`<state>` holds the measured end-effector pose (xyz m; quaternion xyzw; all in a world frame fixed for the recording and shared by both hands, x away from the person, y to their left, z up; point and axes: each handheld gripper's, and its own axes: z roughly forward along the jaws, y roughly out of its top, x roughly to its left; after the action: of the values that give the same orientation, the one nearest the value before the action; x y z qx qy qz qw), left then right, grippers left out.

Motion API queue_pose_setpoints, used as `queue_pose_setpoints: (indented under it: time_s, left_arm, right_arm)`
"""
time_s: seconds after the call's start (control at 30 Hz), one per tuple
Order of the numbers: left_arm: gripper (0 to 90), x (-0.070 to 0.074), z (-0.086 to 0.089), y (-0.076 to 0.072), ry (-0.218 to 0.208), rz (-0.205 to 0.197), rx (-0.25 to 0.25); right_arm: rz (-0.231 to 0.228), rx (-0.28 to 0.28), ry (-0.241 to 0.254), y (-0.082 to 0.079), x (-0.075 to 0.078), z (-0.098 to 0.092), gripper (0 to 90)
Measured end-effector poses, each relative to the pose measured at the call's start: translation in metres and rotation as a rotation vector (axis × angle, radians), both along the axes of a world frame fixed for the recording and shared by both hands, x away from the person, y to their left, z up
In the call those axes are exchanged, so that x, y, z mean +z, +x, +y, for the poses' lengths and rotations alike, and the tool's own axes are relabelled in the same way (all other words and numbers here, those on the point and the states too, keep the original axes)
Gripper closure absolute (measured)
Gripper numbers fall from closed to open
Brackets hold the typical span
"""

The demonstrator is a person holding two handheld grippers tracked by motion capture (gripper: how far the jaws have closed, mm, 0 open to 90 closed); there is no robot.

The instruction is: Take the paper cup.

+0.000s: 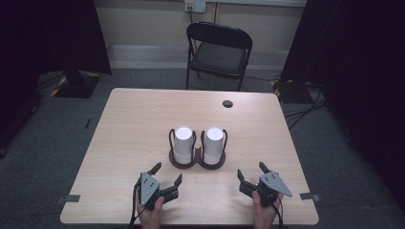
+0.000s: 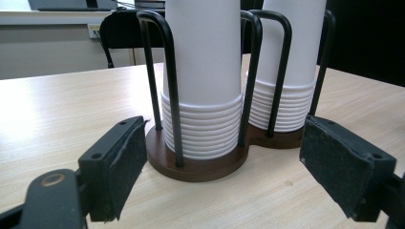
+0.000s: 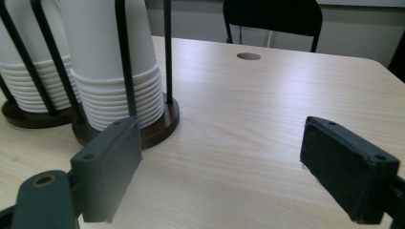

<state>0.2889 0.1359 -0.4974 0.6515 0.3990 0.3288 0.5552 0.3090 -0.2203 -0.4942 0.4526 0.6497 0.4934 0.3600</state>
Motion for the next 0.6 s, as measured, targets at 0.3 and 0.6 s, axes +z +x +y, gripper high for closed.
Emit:
queue_pose_setpoints:
  time_s: [0.3, 0.6]
  left_arm:
    - [18.7, 0.0012, -0.0002, 0.0039, -0.015, 0.04, 0.024]
    - [18.8, 0.0083, 0.0001, 0.0022, -0.033, 0.062, -0.037]
  right_arm:
    - [-0.059, 0.005, 0.053, -0.006, -0.0012, -0.0052, 13.5]
    - [-0.084, 0.002, 0.043, -0.0083, -0.0017, -0.0039, 13.5]
